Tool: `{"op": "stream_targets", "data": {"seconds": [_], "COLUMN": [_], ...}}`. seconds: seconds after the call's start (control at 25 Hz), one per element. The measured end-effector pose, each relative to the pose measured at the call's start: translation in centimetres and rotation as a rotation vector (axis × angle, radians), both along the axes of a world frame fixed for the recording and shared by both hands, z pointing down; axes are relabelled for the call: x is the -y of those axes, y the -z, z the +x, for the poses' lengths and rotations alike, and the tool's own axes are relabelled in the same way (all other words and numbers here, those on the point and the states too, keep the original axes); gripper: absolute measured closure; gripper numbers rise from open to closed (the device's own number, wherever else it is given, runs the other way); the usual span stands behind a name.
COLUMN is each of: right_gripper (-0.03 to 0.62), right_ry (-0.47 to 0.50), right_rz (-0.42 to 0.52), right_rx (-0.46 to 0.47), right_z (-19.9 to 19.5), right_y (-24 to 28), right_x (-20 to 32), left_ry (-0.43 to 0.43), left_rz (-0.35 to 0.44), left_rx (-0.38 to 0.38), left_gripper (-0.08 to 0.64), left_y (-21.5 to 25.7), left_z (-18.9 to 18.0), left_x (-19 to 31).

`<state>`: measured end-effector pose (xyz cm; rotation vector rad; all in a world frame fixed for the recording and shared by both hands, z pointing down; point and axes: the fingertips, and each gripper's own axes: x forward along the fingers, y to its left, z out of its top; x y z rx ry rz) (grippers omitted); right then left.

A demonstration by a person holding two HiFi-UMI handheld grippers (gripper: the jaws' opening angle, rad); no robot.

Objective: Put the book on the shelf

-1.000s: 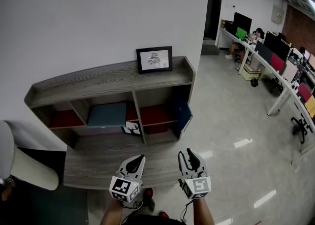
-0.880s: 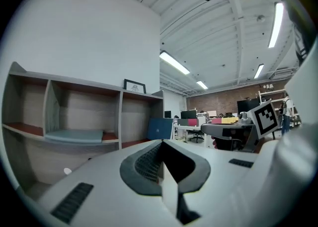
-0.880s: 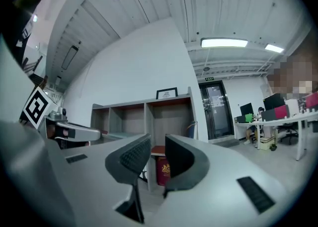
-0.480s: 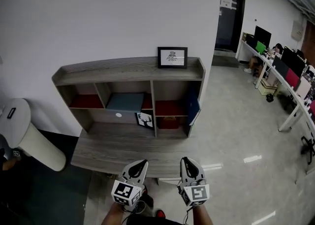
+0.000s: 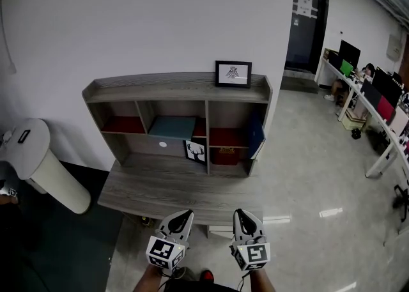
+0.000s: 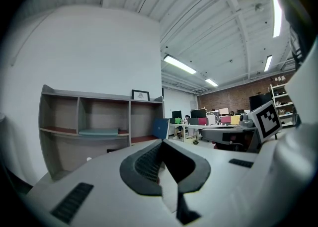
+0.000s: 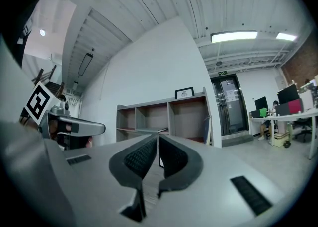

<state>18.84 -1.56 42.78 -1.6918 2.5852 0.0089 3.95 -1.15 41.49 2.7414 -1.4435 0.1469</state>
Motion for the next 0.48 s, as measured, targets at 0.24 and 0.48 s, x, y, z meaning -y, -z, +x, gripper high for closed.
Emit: {"op": "stream_targets", "data": {"seconds": [0.24, 0.48], "right_gripper": [0.552, 0.552], "right_ry": [-0.009, -0.012], "right_rz": [-0.027, -0.048], "right_rx": [-0.017, -0.04], "right_z": [0.1, 0.0], "right_y": [-1.3, -2.2], "right_x": [-1.3, -1.9], "left_ry": [0.003, 0.003], "left_rz": [-0.014, -0.02], "left_rx": [-0.003, -0.009], "left_gripper": [0.555, 0.555], "left_y": [-0.6, -1.1], "left_z": [-0.5, -1.0], "left_x": [-1.0, -1.5]}}
